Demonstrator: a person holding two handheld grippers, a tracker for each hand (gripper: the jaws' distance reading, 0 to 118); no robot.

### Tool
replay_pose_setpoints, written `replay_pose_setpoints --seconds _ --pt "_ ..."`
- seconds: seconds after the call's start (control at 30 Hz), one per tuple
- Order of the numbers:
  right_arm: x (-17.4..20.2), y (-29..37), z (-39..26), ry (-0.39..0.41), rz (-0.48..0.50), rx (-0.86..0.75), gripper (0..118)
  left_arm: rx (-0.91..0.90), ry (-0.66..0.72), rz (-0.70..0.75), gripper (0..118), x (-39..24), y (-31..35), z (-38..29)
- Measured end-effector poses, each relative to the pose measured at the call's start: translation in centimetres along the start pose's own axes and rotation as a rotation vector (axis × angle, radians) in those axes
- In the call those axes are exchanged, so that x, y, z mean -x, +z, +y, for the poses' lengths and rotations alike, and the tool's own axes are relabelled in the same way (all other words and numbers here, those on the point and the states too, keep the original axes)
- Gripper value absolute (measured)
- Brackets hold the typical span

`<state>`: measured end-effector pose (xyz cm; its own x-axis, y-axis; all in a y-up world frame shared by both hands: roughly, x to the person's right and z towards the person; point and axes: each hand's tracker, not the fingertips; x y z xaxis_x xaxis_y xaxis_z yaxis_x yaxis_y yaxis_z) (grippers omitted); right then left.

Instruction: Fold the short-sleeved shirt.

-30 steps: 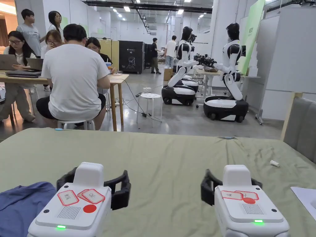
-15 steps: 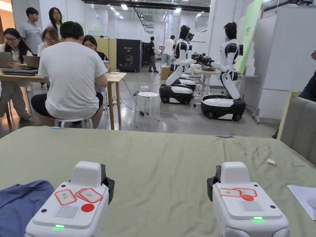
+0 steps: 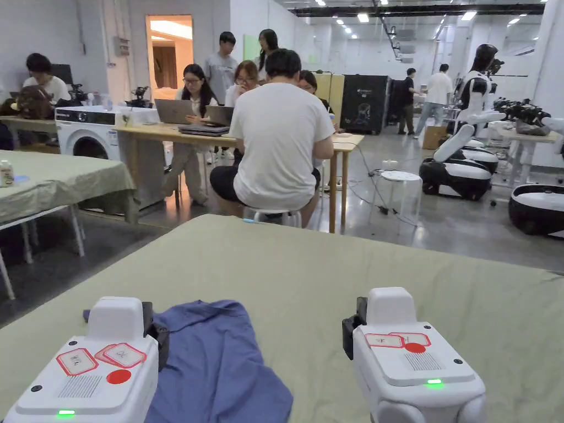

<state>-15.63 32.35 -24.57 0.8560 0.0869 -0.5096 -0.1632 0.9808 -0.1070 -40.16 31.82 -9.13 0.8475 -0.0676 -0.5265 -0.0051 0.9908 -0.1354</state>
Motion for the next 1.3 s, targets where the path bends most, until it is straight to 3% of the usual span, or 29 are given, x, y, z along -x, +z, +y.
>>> replay_pose_setpoints --seconds 0.13,0.37,0.67,0.87,0.9,0.93,0.97,1.0,1.07,1.2,1.3 --pt "2.9 -1.4 -0.4 0.005 0.058 0.006 0 0.042 -0.008 0.054 0 2.6 -0.1 -0.9" --pt "3.4 -2.8 -1.2 0.033 0.097 0.039 0 0.282 -0.032 -0.077 0 0.1 -5.9 -3.1" --pt "1.0 -8.0 -3.0 0.042 0.055 0.119 0 0.702 0.036 -0.346 0 -6.0 -23.6 -8.4" --pt "-0.2 -11.0 -3.8 0.057 0.033 0.158 0 0.863 0.021 -0.327 0 -8.2 -33.2 -10.9" --pt "-0.5 -11.4 -4.0 0.055 0.028 0.165 0 0.867 0.009 -0.332 14 -8.5 -33.8 -11.1" --pt "-0.8 -11.7 -4.2 0.048 0.018 0.171 0 0.864 0.004 -0.331 60 -8.9 -34.5 -11.2" --pt "-1.0 -12.1 -4.4 0.042 0.011 0.176 0 0.863 -0.001 -0.323 97 -9.3 -35.1 -11.4" --pt "-1.3 -12.3 -4.5 0.039 0.008 0.178 0 0.863 -0.002 -0.322 118 -9.5 -35.6 -11.6" --pt "-1.9 -12.6 -5.0 0.037 -0.005 0.187 0 0.831 0.002 -0.382 108 -10.1 -35.7 -11.8" --pt "-3.1 -13.2 -6.2 0.036 -0.03 0.211 0 0.957 -0.071 -0.336 111 -11.2 -36.5 -15.1" --pt "-4.1 -12.3 -5.9 0.034 -0.049 0.216 0 0.914 -0.099 -0.33 109 -11.4 -36.7 -15.7"
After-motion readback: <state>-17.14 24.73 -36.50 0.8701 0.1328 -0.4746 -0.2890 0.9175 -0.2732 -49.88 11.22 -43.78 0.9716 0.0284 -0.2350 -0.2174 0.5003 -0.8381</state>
